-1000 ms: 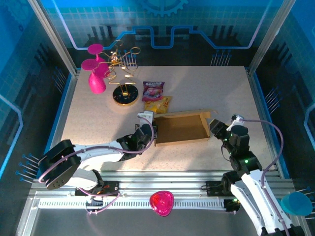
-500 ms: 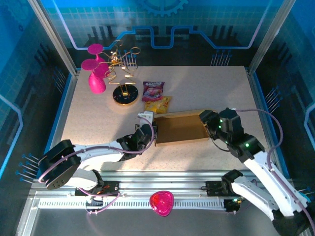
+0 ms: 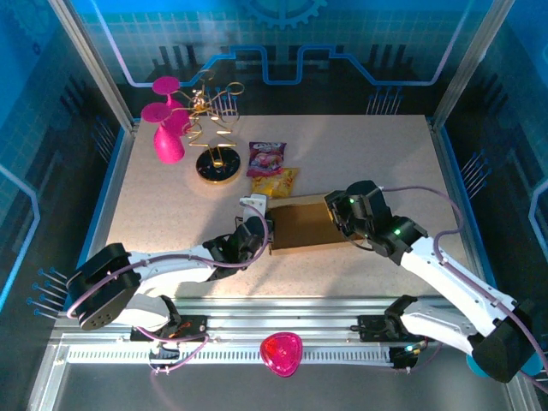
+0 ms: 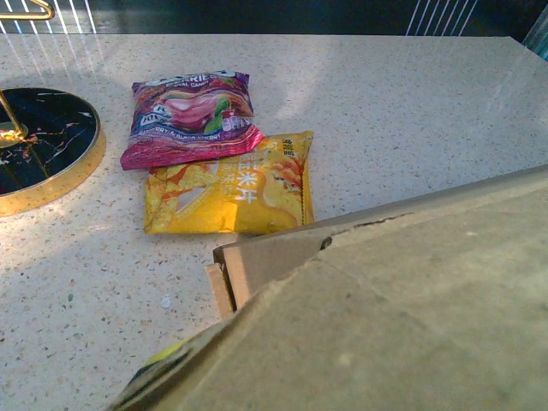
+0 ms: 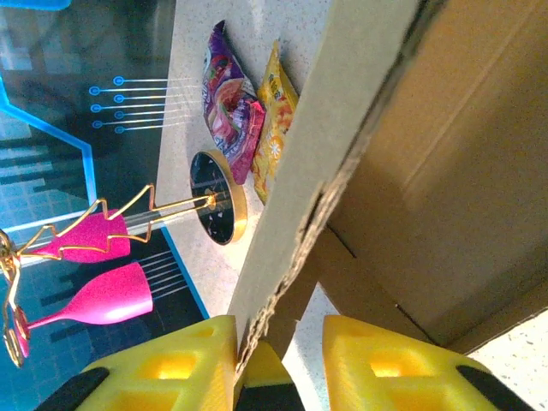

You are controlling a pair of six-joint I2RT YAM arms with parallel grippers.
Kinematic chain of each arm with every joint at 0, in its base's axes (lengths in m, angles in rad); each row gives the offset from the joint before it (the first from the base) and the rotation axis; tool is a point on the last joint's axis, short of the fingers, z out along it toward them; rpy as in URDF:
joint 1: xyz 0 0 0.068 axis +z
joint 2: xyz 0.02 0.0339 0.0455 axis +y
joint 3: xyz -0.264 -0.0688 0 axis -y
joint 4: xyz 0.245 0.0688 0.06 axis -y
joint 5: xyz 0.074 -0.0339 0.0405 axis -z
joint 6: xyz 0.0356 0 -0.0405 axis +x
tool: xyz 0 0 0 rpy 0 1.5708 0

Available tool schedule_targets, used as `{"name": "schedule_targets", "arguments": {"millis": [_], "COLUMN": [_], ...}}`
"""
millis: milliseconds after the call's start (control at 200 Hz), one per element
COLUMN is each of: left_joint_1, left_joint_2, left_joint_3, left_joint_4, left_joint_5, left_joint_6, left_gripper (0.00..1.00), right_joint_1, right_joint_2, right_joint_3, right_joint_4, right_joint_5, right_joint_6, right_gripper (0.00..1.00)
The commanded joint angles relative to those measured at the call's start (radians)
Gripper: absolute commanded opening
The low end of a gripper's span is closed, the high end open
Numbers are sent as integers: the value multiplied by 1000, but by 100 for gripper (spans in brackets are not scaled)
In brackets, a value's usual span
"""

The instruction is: Fold the paper box

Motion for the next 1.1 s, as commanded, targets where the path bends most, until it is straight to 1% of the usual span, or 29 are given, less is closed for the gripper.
{"name": "schedule_targets", "arguments": {"millis": [0, 20, 60, 130, 195, 250, 325, 420, 560, 660, 720, 750, 811, 856, 971, 1096], "left_joint_1": [-9, -11, -9, -9, -11, -13, -27, -44, -46, -46, -43, -39, -11, 25, 124, 186], "left_joint_2": [-14, -19, -33, -71, -118, -171, -256, -377, -526, -569, -569, -563, -539, -512, -434, -313], "left_joint_3": [-22, -24, -25, -29, -33, -38, -47, -45, 13, 80, 126, 145, 174, 189, 202, 228], "left_joint_4": [-94, -95, -102, -125, -165, -214, -303, -460, -761, -903, -967, -983, -996, -1000, -946, -862], "left_joint_5": [31, 34, 38, 52, 72, 95, 118, 133, 128, 129, 122, 126, 166, 222, 388, 514], "left_joint_6": [-22, -22, -25, -32, -52, -90, -156, -280, -539, -649, -708, -729, -761, -789, -817, -783], "left_gripper": [0, 0, 6, 25, 37, 45, 51, 53, 54, 55, 58, 60, 61, 60, 60, 60], "right_joint_1": [-5, -6, -6, -6, -6, -5, -6, -6, -3, -2, -2, -2, -3, -3, -5, -12], "right_joint_2": [-8, -10, -15, -22, -26, -28, -28, -27, -28, -41, -48, -52, -58, -59, -63, -64], "right_joint_3": [-34, -42, -61, -84, -97, -100, -98, -96, -101, -129, -145, -154, -168, -177, -211, -252], "right_joint_4": [20, 21, 27, 30, 35, 35, 32, 20, -10, -15, -21, -24, -26, -30, -36, -28], "right_joint_5": [41, 41, 43, 43, 46, 49, 55, 53, 35, 28, 24, 21, 17, 14, 8, 3], "right_joint_6": [19, 21, 22, 31, 34, 37, 34, 35, 27, 25, 23, 18, 9, 1, -21, -48], "right_gripper": [21, 19, 13, 8, 5, 2, 0, 0, 0, 0, 0, 0, 0, 0, 0, 0]}}
